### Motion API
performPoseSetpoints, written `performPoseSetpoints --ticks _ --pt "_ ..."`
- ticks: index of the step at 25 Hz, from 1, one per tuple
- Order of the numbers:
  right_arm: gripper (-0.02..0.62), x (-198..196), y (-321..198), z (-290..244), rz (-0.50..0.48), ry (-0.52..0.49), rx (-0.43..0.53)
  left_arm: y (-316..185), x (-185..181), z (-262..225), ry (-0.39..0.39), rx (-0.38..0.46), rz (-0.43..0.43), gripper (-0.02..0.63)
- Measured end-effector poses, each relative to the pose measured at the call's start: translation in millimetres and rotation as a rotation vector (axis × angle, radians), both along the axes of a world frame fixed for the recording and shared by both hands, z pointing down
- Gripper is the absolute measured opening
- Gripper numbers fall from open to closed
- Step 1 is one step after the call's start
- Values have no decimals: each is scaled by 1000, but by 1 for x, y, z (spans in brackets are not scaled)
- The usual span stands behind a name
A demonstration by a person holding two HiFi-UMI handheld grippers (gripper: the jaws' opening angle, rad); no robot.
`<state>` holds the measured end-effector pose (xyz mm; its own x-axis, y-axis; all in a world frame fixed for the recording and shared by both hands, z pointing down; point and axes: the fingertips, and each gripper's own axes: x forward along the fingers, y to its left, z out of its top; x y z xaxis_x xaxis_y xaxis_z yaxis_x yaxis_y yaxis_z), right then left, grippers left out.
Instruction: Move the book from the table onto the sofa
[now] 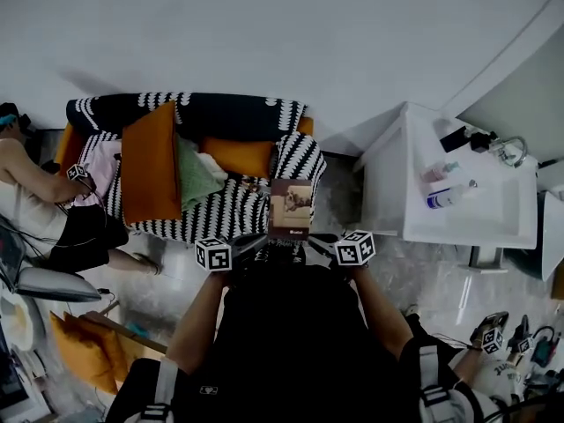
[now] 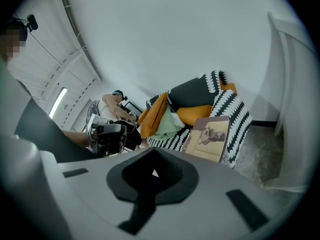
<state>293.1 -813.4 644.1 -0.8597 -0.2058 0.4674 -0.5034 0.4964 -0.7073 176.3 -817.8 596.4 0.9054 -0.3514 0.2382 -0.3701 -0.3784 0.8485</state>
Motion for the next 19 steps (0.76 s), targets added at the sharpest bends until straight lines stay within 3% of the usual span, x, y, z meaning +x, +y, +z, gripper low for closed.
performPoseSetpoints --ticks 19 --pt "6 5 7 2 -31 7 11 2 9 1 -9 13 4 11"
